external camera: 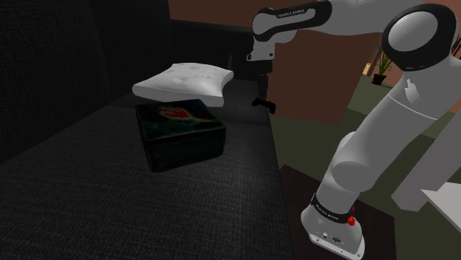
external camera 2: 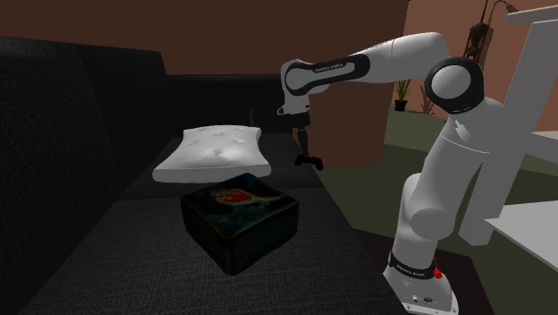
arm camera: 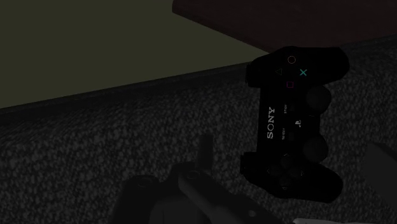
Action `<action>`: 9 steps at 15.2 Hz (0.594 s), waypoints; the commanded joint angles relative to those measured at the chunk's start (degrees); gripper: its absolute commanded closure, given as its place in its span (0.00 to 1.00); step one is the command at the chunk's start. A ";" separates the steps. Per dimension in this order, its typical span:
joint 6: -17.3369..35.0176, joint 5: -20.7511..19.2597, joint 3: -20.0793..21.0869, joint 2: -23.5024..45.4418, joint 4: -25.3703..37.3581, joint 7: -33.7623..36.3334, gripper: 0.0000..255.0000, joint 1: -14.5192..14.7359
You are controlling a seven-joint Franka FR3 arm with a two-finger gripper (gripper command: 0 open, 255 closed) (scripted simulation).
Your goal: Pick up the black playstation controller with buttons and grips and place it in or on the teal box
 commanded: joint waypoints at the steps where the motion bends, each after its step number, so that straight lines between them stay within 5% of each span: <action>1: 0.00 0.00 0.00 0.00 0.00 0.00 0.00 0.00; 2: 0.00 0.00 0.00 0.00 0.00 0.00 1.00 0.00; 9: 0.02 0.00 0.00 -0.02 -0.03 0.01 1.00 0.00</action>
